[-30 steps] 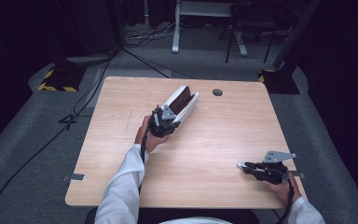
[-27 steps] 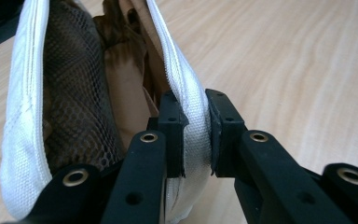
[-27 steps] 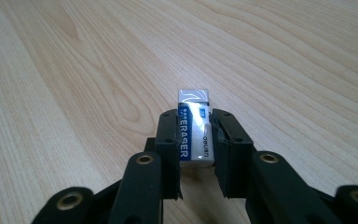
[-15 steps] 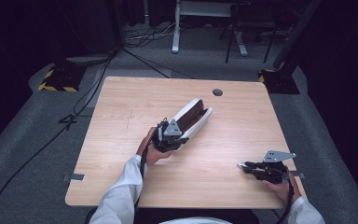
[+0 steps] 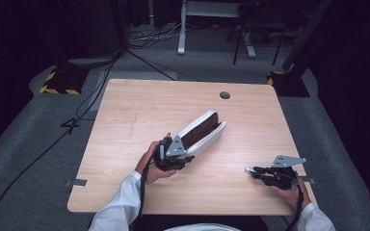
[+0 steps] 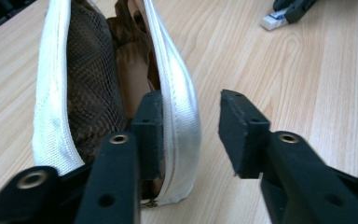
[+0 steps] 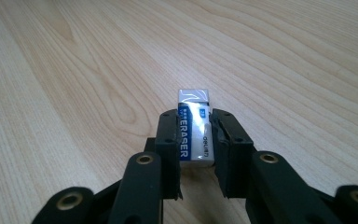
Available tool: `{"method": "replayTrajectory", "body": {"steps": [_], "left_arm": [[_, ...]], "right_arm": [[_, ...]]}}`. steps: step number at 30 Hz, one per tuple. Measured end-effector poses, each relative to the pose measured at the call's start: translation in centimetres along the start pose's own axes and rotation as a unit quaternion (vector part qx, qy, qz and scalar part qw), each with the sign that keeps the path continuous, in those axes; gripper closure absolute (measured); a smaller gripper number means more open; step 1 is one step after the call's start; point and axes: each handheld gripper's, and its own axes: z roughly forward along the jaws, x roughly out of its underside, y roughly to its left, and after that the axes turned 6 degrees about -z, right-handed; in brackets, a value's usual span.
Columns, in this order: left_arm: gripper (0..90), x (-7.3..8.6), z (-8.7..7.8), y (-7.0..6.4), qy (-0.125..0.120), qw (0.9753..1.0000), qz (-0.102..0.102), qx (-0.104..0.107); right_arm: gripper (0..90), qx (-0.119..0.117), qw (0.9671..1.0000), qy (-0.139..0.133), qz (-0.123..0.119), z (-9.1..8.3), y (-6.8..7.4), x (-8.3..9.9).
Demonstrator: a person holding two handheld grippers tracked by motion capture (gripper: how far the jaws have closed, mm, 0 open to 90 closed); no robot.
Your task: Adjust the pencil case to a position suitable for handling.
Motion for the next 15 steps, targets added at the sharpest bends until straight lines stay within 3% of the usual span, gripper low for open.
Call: {"method": "replayTrajectory", "body": {"steps": [3, 7, 10, 13, 15], "left_arm": [[48.3, -0.7, 0.6, -0.6, 0.003, 0.9998, -0.007, -0.019], [43.6, -1.4, 1.7, -0.9, -0.003, 0.9989, -0.028, -0.038], [50.4, -1.7, 2.4, -0.7, 0.0, 0.9985, -0.038, -0.04], [71.6, -2.0, 2.6, -0.8, -0.005, 0.9991, -0.026, -0.033], [75.4, -2.2, 2.7, -0.9, -0.003, 0.9998, -0.017, -0.014]], "right_arm": [[73.5, 0.001, 1.0, 0.0, 0.0, 0.0, 0.0, 0.0], [73.5, 0.001, 1.0, 0.0, -0.001, 0.0, 0.0, 0.0], [73.5, 0.002, 1.0, 0.0, -0.002, 0.0, 0.0, 0.0], [73.5, 0.002, 1.0, 0.0, -0.003, 0.0, 0.1, 0.0], [73.5, 0.002, 1.0, 0.0, -0.003, 0.0, 0.1, 0.0]]}}
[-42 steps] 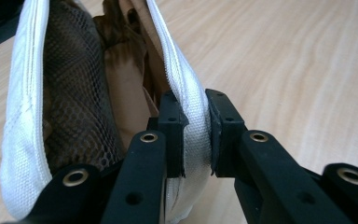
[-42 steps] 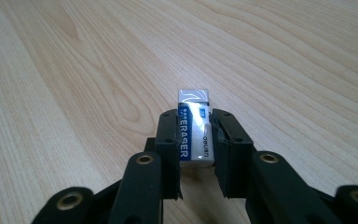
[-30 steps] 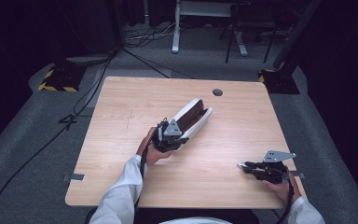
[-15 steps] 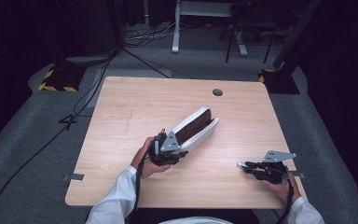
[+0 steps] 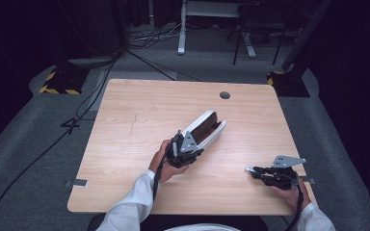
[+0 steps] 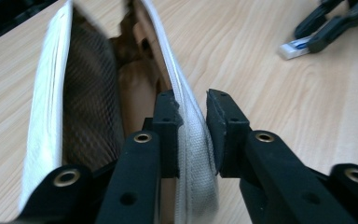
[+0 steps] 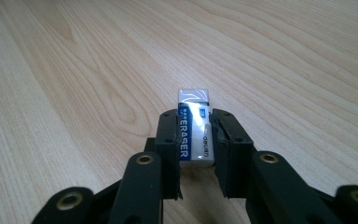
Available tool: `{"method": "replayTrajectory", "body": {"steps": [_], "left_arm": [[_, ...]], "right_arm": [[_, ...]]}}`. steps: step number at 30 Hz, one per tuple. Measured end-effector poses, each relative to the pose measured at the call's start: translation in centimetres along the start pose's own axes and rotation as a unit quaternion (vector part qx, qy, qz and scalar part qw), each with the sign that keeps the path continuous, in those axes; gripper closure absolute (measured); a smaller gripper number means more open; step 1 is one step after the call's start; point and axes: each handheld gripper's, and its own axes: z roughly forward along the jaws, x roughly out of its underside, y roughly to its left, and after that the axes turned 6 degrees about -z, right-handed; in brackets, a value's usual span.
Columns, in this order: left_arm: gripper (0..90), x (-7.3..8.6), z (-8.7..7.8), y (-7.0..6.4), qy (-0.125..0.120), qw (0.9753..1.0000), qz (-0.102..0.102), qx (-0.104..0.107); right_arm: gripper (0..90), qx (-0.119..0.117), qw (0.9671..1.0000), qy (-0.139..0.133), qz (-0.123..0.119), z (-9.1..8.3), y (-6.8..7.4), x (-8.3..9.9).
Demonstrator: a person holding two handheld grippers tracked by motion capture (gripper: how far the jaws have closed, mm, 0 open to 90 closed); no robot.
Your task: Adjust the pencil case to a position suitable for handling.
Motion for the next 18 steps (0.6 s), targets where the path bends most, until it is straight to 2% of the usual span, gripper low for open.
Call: {"method": "replayTrajectory", "body": {"steps": [1, 3, 6, 8, 13, 17, 18], "left_arm": [[76.5, -0.1, 0.0, -0.1, 0.002, 0.9999, 0.012, 0.003], [77.7, -0.1, 0.0, -0.4, 0.003, 0.9996, 0.023, 0.018], [78.2, 0.0, -0.3, -0.7, 0.003, 0.9981, 0.042, 0.046], [78.3, 0.2, -0.7, -0.8, 0.007, 0.9971, 0.052, 0.054], [74.0, 1.3, -2.5, -0.9, 0.014, 0.9974, 0.058, 0.041], [68.8, 2.1, -3.7, -0.6, 0.013, 0.9983, 0.05, 0.024], [68.8, 2.6, -4.2, -0.4, 0.013, 0.9987, 0.048, 0.014]], "right_arm": [[73.4, 0.0, 1.0, 0.0, 0.0, 0.0, 0.0, 0.0], [73.4, 0.0, 1.0, 0.0, 0.0, 0.0, 0.0, 0.0], [73.4, 0.0, 1.0, 0.0, 0.0, 0.0, 0.0, 0.0], [73.4, -0.001, 1.0, 0.0, 0.0, 0.0, 0.0, 0.0], [73.5, -0.001, 1.0, 0.0, 0.0, 0.0, 0.0, 0.0], [73.5, -0.001, 1.0, 0.0, 0.0, 0.0, 0.0, 0.0], [73.5, -0.001, 1.0, 0.0, 0.0, 0.0, 0.0, 0.0]]}}
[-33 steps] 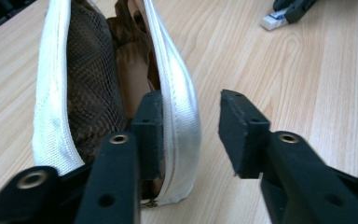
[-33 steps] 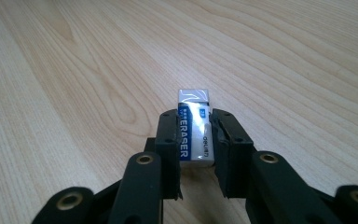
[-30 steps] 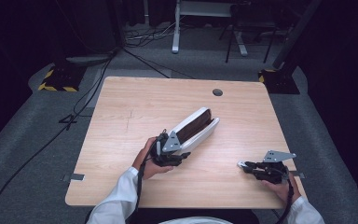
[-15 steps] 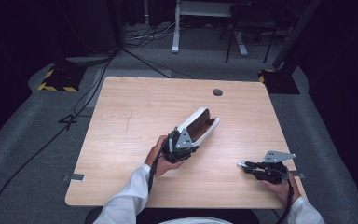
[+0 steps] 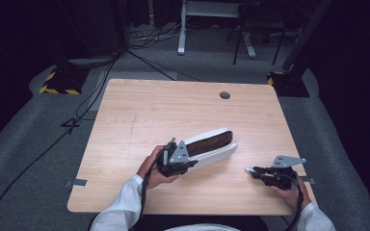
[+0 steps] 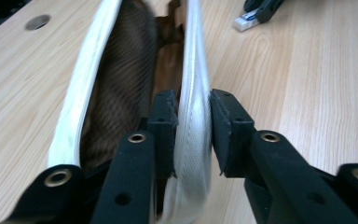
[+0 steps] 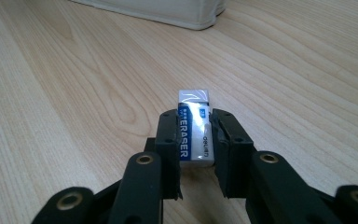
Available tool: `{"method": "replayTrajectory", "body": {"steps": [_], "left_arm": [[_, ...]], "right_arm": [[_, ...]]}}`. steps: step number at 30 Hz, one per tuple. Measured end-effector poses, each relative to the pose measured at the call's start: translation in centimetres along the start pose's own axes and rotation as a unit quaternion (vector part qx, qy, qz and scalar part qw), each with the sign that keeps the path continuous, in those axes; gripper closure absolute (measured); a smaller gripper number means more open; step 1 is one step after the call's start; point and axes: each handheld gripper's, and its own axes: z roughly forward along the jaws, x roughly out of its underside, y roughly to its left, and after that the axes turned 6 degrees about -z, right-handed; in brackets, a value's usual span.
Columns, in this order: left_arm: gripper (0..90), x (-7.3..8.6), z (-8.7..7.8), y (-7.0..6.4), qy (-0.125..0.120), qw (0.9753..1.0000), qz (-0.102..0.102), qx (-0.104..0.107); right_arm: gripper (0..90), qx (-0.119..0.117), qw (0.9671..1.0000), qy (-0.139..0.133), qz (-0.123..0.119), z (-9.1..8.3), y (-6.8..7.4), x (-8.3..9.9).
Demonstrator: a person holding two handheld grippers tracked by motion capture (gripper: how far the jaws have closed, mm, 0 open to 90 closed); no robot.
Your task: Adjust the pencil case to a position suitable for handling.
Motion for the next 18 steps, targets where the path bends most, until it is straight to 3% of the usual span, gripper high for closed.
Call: {"method": "replayTrajectory", "body": {"steps": [5, 11, 16, 18], "left_arm": [[56.0, 1.6, -1.4, 0.4, -0.006, 0.9993, -0.024, -0.027], [47.5, 3.0, -2.4, 0.5, -0.016, 0.9973, -0.051, -0.05], [33.7, 4.7, -3.1, 0.6, 0.006, 0.9941, -0.077, -0.076], [30.0, 6.0, -3.2, 1.1, 0.031, 0.991, -0.092, -0.092]], "right_arm": [[73.5, 0.0, 1.0, 0.0, 0.001, 0.0, 0.0, 0.0], [73.5, 0.001, 1.0, 0.001, 0.002, 0.0, 0.0, 0.0], [73.6, -0.002, 1.0, 0.0, 0.006, -0.1, -0.2, 0.0], [73.6, -0.004, 0.9999, -0.003, 0.009, -0.2, -0.2, 0.0]]}}
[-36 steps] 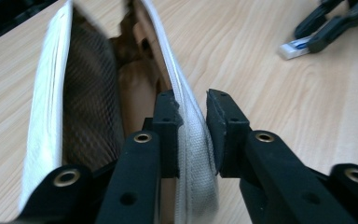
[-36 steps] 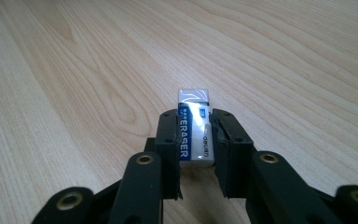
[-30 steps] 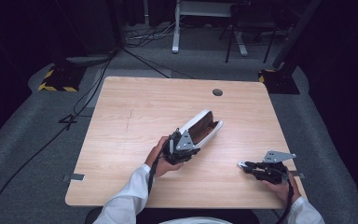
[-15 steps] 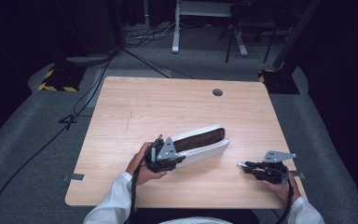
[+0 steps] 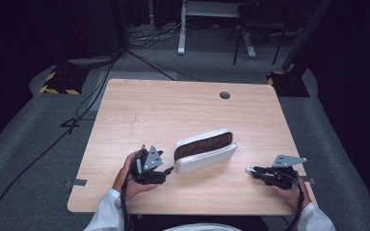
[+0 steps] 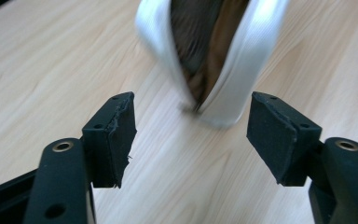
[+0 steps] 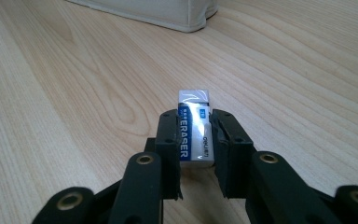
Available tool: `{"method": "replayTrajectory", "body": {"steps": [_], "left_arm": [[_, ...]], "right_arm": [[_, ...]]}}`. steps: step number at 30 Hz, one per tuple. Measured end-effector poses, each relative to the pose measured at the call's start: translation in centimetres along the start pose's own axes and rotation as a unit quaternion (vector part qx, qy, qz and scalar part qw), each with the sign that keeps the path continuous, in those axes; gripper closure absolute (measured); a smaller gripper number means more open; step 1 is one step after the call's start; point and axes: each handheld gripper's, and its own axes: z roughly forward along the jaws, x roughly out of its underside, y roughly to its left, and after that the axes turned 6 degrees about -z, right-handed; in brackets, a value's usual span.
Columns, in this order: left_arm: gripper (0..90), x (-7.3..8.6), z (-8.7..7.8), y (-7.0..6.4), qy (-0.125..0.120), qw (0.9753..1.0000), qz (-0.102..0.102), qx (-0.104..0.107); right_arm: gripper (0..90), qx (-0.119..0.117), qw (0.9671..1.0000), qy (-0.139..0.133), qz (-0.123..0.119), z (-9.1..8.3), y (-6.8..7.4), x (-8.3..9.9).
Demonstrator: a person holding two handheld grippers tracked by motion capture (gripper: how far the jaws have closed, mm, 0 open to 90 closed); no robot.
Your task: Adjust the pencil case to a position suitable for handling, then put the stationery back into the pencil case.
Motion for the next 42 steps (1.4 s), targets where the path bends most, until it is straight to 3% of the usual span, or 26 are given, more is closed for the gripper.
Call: {"method": "replayTrajectory", "body": {"steps": [3, 7, 11, 14, 18, 20, 30, 42], "left_arm": [[24.7, 1.2, 0.2, 0.7, 0.019, 0.9996, -0.017, -0.008], [18.2, 3.0, 0.4, 2.0, 0.045, 0.9978, -0.049, -0.003], [17.3, 4.3, 0.7, 2.6, 0.065, 0.9952, -0.072, -0.012], [17.0, 4.9, 0.8, 2.9, 0.074, 0.9947, -0.071, -0.008], [16.0, 5.4, 0.6, 3.2, 0.066, 0.9946, -0.081, -0.003], [15.9, 5.7, 0.7, 3.3, 0.059, 0.9937, -0.095, 0.003], [15.6, 6.1, 0.5, 3.3, 0.051, 0.9938, -0.099, -0.004], [15.2, 6.1, 0.5, 3.3, 0.051, 0.9937, -0.1, -0.003]], "right_arm": [[73.6, -0.001, 1.0, -0.005, 0.005, -0.2, -0.2, 0.0], [73.6, 0.006, 1.0, -0.006, -0.001, -0.3, -0.2, -0.2], [73.6, 0.009, 0.9998, -0.017, 0.001, -0.8, -0.6, -0.4], [73.6, 0.01, 0.9996, -0.026, 0.003, -1.1, -0.7, -0.6], [73.6, 0.015, 0.9991, -0.04, 0.002, -1.8, -1.2, -1.0], [73.7, 0.019, 0.9988, -0.044, 0.002, -2.1, -1.4, -1.2], [73.6, 0.029, 0.9964, -0.079, -0.013, -3.8, -1.9, -3.3], [73.6, 0.03, 0.9918, -0.118, -0.039, -4.9, -2.5, -7.5]]}}
